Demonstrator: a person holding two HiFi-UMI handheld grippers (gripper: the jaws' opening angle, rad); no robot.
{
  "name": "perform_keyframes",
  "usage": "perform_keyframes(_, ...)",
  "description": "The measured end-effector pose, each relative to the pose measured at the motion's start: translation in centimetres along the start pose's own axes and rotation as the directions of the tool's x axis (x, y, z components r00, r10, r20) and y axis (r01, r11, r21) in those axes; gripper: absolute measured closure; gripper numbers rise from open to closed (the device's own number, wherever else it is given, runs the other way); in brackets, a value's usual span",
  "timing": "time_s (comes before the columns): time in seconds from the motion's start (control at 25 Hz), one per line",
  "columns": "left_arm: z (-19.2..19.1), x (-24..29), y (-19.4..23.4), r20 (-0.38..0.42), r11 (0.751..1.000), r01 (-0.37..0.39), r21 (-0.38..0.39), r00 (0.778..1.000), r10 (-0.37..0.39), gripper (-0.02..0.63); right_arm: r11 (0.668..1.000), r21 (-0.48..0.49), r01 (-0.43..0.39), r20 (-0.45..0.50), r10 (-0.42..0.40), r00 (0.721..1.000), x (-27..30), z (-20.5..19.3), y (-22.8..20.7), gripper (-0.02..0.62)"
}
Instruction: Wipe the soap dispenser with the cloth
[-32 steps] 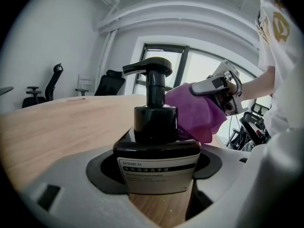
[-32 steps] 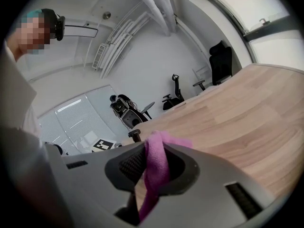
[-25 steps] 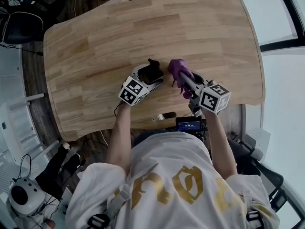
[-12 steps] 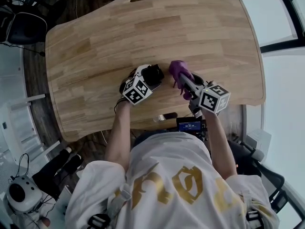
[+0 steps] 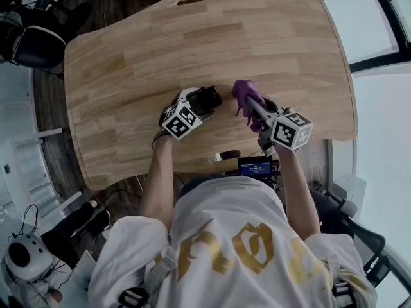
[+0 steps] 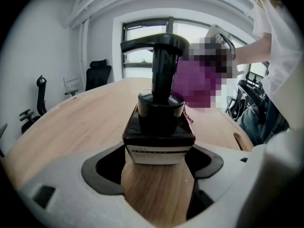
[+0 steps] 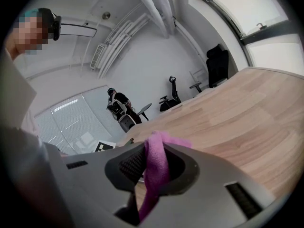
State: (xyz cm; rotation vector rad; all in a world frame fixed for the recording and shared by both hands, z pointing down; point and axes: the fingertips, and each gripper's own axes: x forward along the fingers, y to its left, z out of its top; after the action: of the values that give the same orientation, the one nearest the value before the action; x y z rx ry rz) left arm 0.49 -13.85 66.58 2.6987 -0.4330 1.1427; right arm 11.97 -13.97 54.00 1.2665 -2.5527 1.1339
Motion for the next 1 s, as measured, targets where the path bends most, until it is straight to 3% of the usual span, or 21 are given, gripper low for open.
perform_keyframes(0.28, 0.1, -4.2, 0.5, 0.135, 0.985, -0.027, -0.168, 0.99, 0.051, 0.249, 0.998, -0.03, 0.063, 0.003, -0.063, 0.998, -2.8, -0.4, -1.4, 0.545)
perform_keyframes(0.48, 2.0, -8.4, 0.7, 0.3, 0.95, -0.024, -0.311, 0.946, 0.122, 0.25, 0.987, -0.095, 0.126, 0.003, -0.127, 0.992, -4.3, -1.1, -2.5, 0.545)
perform_keyframes(0.56, 3.2, -10.4, 0.7, 0.361, 0.939, -0.046, -0.34, 0.916, 0.176, 0.296, 0.983, -0.111, 0.146, 0.017, -0.145, 0.989, -4.9, -1.0, -2.3, 0.545)
perform_keyframes(0.64, 4.3, -12.7, 1.2, 0.41, 0.923, -0.116, -0.366, 0.87, 0.272, 0.532, 0.983, -0.112, 0.148, 0.048, -0.144, 0.988, -5.2, -0.6, -1.4, 0.545)
perform_keyframes(0.68, 4.8, -13.9, 1.4, 0.429, 0.911, -0.147, -0.386, 0.845, 0.319, 0.576, 0.983, -0.114, 0.147, 0.066, -0.14, 0.988, -5.4, -0.4, -0.8, 0.545)
perform_keyframes(0.76, 6.1, -16.2, 1.5, 0.466, 0.886, -0.176, -0.429, 0.797, 0.384, 0.587, 0.979, -0.138, 0.15, 0.099, -0.137, 0.986, -5.6, 0.3, 0.6, 0.545)
perform_keyframes(0.88, 8.7, -20.0, 1.3, 0.518, 0.858, -0.206, -0.47, 0.723, 0.457, 0.591, 0.957, -0.252, 0.144, 0.128, -0.115, 0.985, -5.6, 1.9, 3.6, 0.545)
perform_keyframes(0.92, 9.5, -21.0, 1.2, 0.525, 0.852, -0.221, -0.476, 0.705, 0.476, 0.592, 0.943, -0.303, 0.138, 0.136, -0.101, 0.986, -5.6, 2.5, 4.7, 0.545)
perform_keyframes(1.0, 10.6, -22.2, 0.9, 0.521, 0.842, -0.258, -0.474, 0.689, 0.504, 0.592, 0.905, -0.402, 0.137, 0.152, -0.082, 0.985, -5.6, 3.6, 6.5, 0.545)
